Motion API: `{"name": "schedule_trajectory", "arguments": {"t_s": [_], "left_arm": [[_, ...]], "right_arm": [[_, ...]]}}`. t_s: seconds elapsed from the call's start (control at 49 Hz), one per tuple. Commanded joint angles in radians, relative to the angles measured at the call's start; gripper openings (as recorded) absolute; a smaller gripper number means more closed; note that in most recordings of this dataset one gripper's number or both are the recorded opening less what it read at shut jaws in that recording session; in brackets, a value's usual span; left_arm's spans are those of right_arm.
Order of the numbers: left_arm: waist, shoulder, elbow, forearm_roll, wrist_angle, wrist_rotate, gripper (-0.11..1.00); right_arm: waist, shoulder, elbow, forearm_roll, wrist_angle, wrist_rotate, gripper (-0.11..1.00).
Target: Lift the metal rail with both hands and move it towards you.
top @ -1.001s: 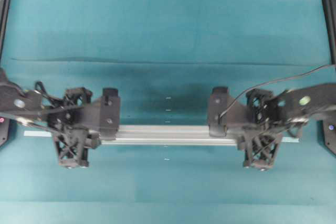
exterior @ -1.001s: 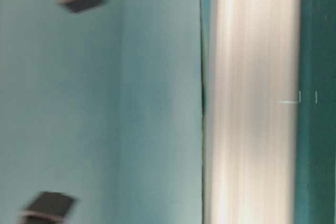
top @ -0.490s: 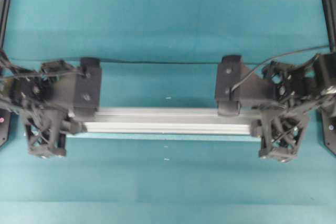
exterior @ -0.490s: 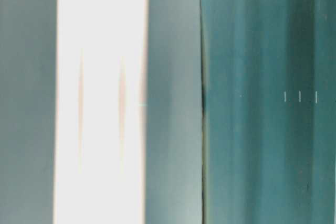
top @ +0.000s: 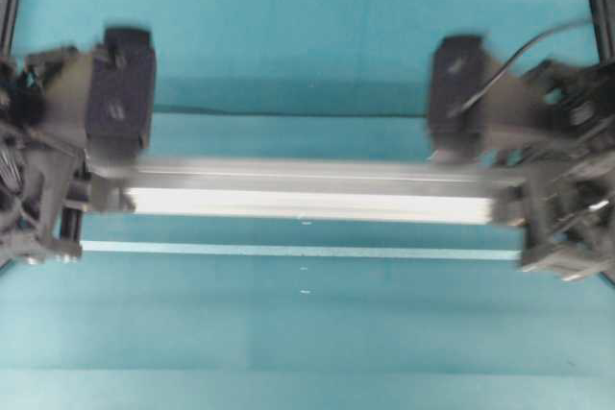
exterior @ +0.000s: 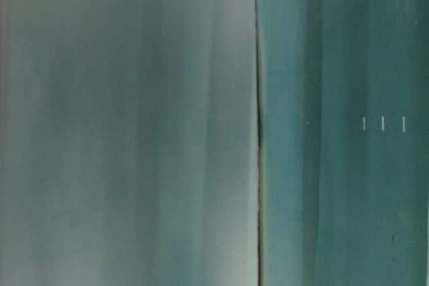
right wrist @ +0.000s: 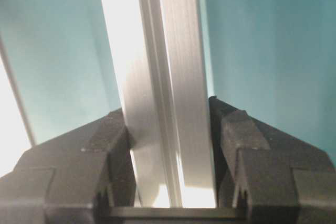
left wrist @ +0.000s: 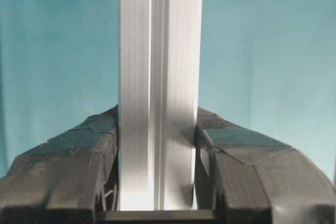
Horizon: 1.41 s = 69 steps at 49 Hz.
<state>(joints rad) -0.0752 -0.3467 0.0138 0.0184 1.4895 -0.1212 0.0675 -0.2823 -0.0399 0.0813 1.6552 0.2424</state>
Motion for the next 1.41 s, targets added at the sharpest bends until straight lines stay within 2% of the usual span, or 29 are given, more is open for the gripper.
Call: {"name": "schedule_trajectory", "arguments": {"t_s": [0.0,0.102,0.184,0.776,0.96,1.164,1.267,1.389], "left_arm": [[-0.002,0.005,-0.098,0.002,0.055,-0.006,0.28],[0.000,0.020,-0.153,0.002,0.060,-0.005,0.28],[0.002,0.020,-0.156,0.003,0.061,-0.003,0.28],[0.015,0.018,-0.156,0.003,0.063,-0.002,0.28],[0.015,0.032,-0.150,0.008,0.060,0.026,0.28],[0.034,0.057,-0.086,0.025,0.052,0.035,0.28],[0.055,0.061,-0.018,0.025,0.017,0.040,0.28],[0.069,0.055,0.071,0.025,-0.091,0.046,0.28]], "right_arm": [[-0.012,0.008,-0.107,-0.011,0.051,0.066,0.41],[-0.009,0.031,-0.176,-0.011,0.055,0.075,0.41],[-0.009,0.049,-0.199,-0.011,0.055,0.074,0.41],[-0.011,0.048,-0.173,-0.009,0.052,0.072,0.41],[-0.011,0.044,-0.152,-0.009,0.046,0.064,0.41],[-0.014,0.031,-0.055,-0.011,-0.009,0.025,0.41],[-0.035,0.008,0.049,-0.009,-0.095,-0.034,0.41],[-0.058,-0.018,0.179,-0.009,-0.207,-0.081,0.41]]}}
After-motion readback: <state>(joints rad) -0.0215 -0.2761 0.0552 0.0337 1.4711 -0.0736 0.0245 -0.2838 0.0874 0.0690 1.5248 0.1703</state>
